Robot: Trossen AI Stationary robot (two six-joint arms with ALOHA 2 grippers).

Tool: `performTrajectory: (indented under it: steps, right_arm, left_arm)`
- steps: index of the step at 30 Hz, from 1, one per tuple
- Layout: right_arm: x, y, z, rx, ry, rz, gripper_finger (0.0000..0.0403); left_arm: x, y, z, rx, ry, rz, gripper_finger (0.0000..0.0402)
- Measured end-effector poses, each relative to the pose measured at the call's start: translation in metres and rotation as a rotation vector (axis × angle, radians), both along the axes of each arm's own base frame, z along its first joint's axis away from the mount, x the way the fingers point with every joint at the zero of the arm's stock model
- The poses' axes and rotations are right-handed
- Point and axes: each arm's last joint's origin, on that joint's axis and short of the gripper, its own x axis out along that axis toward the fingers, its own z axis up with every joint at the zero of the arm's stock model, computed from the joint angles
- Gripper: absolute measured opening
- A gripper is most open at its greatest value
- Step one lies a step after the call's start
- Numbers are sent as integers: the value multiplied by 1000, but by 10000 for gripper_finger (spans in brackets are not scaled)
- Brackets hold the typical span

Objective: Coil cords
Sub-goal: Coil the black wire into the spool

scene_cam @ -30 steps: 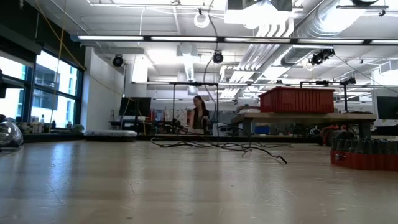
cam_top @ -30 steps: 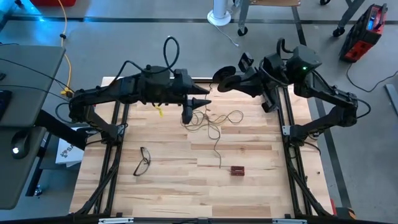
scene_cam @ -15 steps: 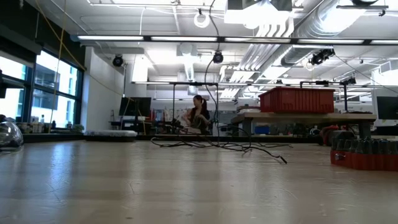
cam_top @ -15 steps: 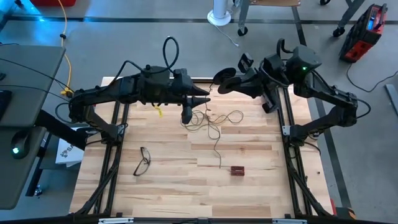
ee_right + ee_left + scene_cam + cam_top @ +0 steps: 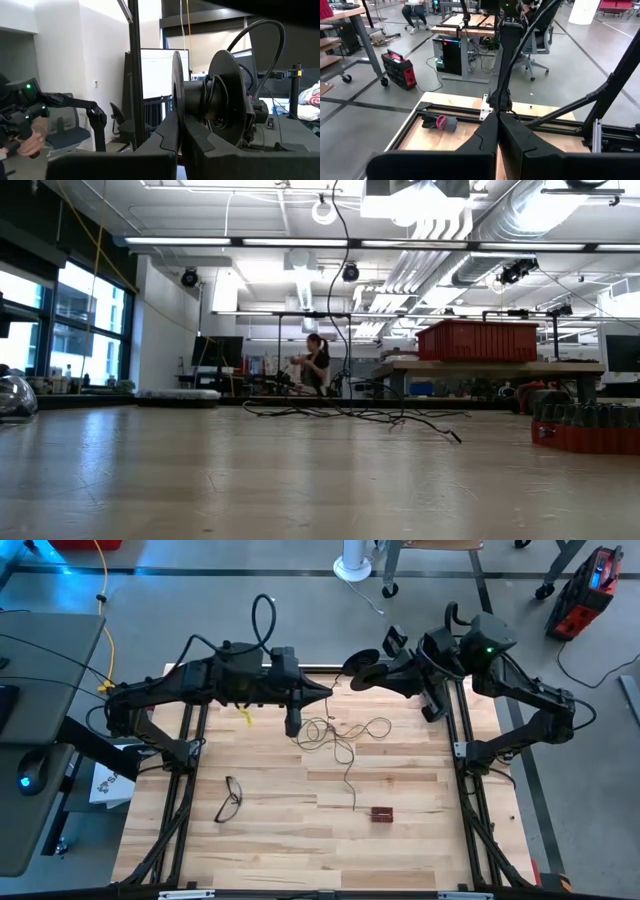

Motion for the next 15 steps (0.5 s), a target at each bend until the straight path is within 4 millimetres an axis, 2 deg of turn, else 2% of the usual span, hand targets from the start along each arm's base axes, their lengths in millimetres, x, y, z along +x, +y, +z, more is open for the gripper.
performTrajectory:
  steps: [8,15]
  right_arm:
    - [3,3,-1,-8,1,38,0]
    - [29,15,-11,-9,5,110,0]
  left_arm:
    - [0,-1,0,-37,-4,-35,1]
    - [20,6,-9,-93,-10,-182,1]
